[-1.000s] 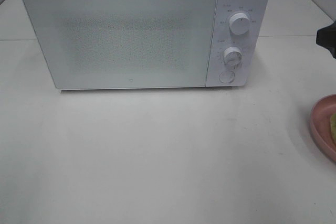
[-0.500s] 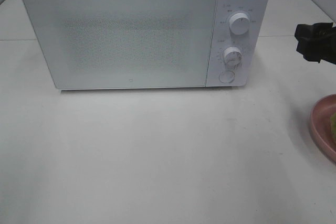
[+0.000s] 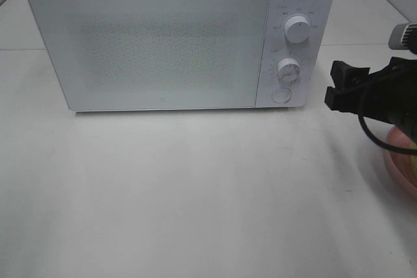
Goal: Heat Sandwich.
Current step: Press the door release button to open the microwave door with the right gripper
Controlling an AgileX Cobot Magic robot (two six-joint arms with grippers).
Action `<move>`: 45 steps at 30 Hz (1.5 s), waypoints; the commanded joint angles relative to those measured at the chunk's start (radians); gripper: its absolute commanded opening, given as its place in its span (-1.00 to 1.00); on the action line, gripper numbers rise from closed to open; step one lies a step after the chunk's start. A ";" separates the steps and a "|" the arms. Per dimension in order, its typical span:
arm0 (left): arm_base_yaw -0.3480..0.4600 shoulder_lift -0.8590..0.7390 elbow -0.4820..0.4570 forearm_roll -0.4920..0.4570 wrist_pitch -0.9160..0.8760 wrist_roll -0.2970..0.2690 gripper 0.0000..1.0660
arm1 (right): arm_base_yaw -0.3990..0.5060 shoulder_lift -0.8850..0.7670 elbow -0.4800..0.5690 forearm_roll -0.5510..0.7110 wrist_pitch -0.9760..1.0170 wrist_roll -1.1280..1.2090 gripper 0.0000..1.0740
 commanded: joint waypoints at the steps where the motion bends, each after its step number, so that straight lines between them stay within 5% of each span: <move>1: -0.004 -0.027 0.003 -0.003 -0.008 -0.001 0.94 | 0.045 0.018 0.007 0.051 -0.047 -0.005 0.42; 16: -0.004 -0.027 0.003 -0.003 -0.008 -0.001 0.94 | 0.243 0.207 0.007 0.212 -0.120 0.063 0.42; 31: -0.004 -0.027 0.003 -0.003 -0.008 -0.001 0.94 | 0.264 0.222 0.007 0.212 -0.138 0.087 0.42; 36: -0.004 -0.027 0.003 -0.003 -0.008 -0.001 0.94 | 0.264 0.222 0.007 0.212 -0.138 0.216 0.42; 45: -0.004 -0.027 0.003 -0.003 -0.008 -0.001 0.94 | 0.264 0.222 0.007 0.212 -0.136 0.779 0.42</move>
